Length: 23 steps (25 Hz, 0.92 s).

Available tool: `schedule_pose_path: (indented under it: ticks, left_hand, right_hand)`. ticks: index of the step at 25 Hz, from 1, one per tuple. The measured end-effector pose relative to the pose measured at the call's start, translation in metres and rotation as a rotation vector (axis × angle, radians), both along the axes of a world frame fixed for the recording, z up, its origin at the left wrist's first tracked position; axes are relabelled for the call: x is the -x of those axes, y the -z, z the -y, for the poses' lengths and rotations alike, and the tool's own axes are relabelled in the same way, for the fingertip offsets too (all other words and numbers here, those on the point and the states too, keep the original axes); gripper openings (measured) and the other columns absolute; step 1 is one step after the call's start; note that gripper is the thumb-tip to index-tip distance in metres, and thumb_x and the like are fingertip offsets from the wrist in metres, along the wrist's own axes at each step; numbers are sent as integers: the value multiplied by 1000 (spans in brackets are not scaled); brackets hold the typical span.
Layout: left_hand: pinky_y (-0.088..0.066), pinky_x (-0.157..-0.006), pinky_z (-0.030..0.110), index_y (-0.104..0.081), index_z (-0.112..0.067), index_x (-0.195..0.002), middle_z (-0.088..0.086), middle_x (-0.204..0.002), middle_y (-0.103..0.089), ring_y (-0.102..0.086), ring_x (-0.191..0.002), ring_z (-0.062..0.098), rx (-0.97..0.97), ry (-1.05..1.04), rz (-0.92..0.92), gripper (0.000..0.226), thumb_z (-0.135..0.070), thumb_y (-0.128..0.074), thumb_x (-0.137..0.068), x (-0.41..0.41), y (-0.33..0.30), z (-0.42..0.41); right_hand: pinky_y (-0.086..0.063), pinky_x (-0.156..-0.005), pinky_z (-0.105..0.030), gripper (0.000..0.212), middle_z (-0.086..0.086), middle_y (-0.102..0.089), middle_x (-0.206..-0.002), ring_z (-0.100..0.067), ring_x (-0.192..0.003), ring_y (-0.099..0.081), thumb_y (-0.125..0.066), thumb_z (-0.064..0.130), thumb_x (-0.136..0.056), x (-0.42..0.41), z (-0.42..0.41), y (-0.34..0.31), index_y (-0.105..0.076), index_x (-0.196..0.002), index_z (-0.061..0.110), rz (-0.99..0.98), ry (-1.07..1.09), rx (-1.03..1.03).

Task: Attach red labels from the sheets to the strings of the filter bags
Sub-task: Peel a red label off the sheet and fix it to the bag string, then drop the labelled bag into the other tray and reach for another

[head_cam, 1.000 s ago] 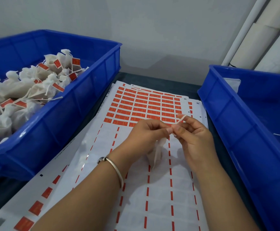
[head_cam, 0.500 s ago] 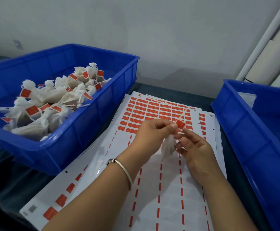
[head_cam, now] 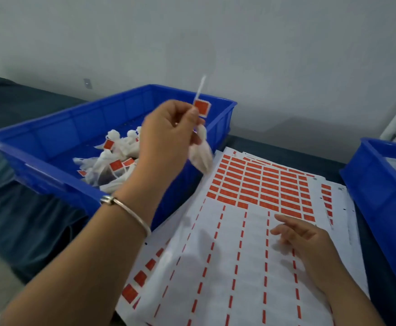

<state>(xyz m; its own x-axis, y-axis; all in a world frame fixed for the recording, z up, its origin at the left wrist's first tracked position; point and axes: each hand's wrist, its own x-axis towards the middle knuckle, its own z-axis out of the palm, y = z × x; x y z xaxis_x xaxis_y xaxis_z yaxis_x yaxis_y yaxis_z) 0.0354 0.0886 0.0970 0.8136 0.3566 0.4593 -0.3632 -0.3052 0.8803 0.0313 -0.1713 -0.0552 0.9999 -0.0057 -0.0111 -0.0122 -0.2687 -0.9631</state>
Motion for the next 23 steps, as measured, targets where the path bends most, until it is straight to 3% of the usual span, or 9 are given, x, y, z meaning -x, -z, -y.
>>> schedule_pose_path:
  ticks: [4,7,11,16,20,23]
  left_hand:
    - [-51,-58,22,-61,-25,-78,-13,-62,-62,-56,-52,3,-147,-263,61,14,-23,-57,-92,0,-17,-60]
    - [-49,-64,34,-65,-20,-84,-9,-67,-62,-54,-60,12,-256,-385,-62,13,-26,-56,-91,1,-11,-107]
    - [-45,-60,27,-60,-28,-73,-7,-67,-63,-56,-63,12,-363,-463,-253,18,-26,-56,-90,8,14,-141]
    - [-41,-58,25,-63,-18,-79,-8,-72,-59,-53,-69,6,-798,-243,-572,14,-24,-55,-89,11,48,-136]
    - [-45,-65,27,-63,-22,-82,-8,-81,-61,-52,-73,6,-780,-211,-547,12,-31,-58,-88,12,43,-123]
    - [-46,-66,26,-62,-27,-85,-10,-81,-62,-57,-74,8,-723,-202,-414,7,-33,-59,-88,15,33,-93]
  right_hand:
    - [-45,-58,-8,32,20,-72,-81,0,-77,-67,-55,43,-74,-2,3,1,-68,-98,25,17,21,21]
    - [-44,-66,-15,31,17,-72,-79,-15,-75,-69,-54,42,-74,-4,3,2,-69,-95,24,21,37,30]
    - [-43,-66,-16,33,12,-72,-78,-19,-78,-67,-53,42,-74,-6,3,1,-69,-96,25,36,55,70]
    - [-43,-68,-17,31,11,-72,-86,-20,-83,-65,-52,41,-77,-6,0,0,-68,-99,25,38,70,83]
    - [-43,-68,-16,19,10,-71,-91,-17,-85,-64,-54,27,-91,-5,-3,2,-69,-101,22,15,89,99]
    - [-43,-69,-17,13,10,-70,-96,-15,-88,-64,-56,25,-92,0,-10,-5,-69,-91,25,-34,95,71]
